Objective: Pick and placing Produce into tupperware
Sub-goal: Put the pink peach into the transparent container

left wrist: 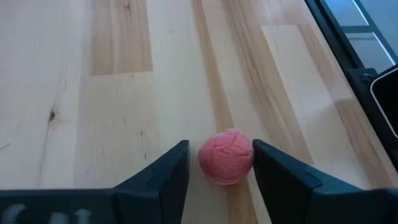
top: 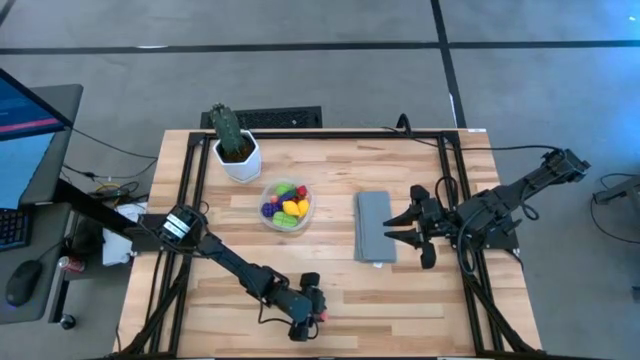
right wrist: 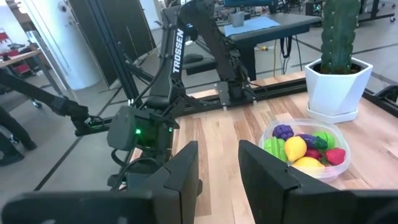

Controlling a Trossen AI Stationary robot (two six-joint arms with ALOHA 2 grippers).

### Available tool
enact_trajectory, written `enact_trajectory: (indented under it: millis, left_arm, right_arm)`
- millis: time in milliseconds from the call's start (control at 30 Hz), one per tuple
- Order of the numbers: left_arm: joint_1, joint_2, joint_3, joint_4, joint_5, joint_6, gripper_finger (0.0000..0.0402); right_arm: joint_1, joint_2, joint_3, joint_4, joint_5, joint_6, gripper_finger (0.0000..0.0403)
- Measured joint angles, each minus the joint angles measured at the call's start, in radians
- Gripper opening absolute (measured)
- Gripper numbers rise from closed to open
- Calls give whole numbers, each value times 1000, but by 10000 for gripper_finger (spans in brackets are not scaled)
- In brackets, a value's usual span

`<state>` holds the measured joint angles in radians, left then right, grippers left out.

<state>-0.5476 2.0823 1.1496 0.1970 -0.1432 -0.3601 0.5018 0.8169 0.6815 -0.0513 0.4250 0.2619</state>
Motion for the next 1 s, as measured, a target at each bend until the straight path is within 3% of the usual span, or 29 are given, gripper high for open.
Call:
enact_trajectory:
  millis: [367,1000]
  left_arm:
    - [13,-1,0,0,8,1,96]
    - [76,-33,0,110,-31,1,93]
  right_arm:
    - [0,0,0,0,0,0,129]
    - [0,0,0,0,0,0,127]
